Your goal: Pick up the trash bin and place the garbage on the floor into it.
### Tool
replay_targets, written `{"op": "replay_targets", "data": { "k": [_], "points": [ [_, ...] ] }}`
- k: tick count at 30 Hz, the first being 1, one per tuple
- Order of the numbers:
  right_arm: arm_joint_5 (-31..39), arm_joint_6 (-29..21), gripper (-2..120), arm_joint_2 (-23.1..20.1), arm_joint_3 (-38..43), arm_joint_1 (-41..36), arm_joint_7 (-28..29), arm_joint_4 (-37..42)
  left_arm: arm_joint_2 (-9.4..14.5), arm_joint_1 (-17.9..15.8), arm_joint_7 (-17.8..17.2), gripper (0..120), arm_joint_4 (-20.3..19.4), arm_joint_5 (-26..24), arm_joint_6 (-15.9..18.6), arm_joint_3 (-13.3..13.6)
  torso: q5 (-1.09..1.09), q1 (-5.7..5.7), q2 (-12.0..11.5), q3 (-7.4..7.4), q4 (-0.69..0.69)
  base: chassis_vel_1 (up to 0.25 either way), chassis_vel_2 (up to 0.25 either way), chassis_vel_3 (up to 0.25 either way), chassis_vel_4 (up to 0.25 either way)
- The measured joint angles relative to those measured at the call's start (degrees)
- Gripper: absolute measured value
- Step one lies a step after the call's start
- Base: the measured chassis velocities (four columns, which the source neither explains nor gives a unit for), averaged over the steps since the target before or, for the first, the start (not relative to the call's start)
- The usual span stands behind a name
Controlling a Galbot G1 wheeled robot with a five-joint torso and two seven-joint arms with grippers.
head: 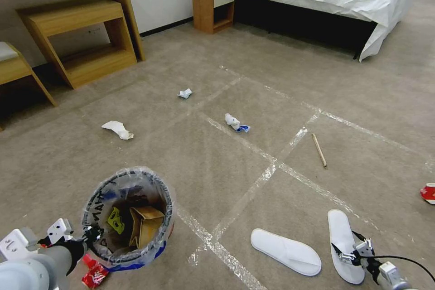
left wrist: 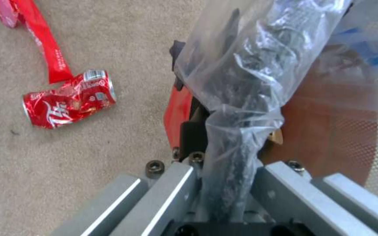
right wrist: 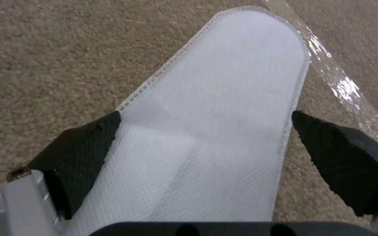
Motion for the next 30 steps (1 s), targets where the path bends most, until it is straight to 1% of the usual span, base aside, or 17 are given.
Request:
{"op": "replay_targets", "data": {
  "k": [6, 11, 19, 25, 30],
  "points": [
    [0.1, -0.2, 100, 0.4, 0.0, -0.1, 0.0, 0.1, -0.3, 0.0, 0.0, 0, 0.0, 0.4, 0.0, 0.4, 0.01, 0.00, 0.0, 0.00, -0.01, 0.000, 0.000, 0.000, 0.000],
    [0.4, -0.2, 100, 0.7, 0.2, -0.6, 0.2, 0.0, -0.6, -0.1, 0.0, 0, 0.0, 0.8, 0.0, 0.9, 0.04, 0.00, 0.0, 0.00, 0.02, 0.000, 0.000, 0.000, 0.000],
    [0.6, 0.0, 100, 1.1, 0.9, -1.8, 0.6, 0.6, -0.7, -0.3, 0.0, 0, 0.0, 1.2, 0.0, 1.2, 0.07, 0.00, 0.0, 0.00, 0.03, 0.000, 0.000, 0.000, 0.000],
    [0.6, 0.2, 100, 1.0, 1.3, -2.6, 0.5, 0.8, 0.0, -0.4, 0.0, 0, 0.2, 1.2, 0.0, 1.0, 0.07, 0.00, 0.0, 0.00, 0.03, 0.000, 0.000, 0.000, 0.000],
    [0.6, 0.2, 100, 1.1, 1.4, -2.8, 0.7, 1.2, 0.4, -0.6, 0.0, 0, 0.5, 1.1, 0.0, 0.9, 0.07, 0.00, 0.0, 0.01, 0.00, 0.000, 0.000, 0.000, 0.000]
  ]
}}
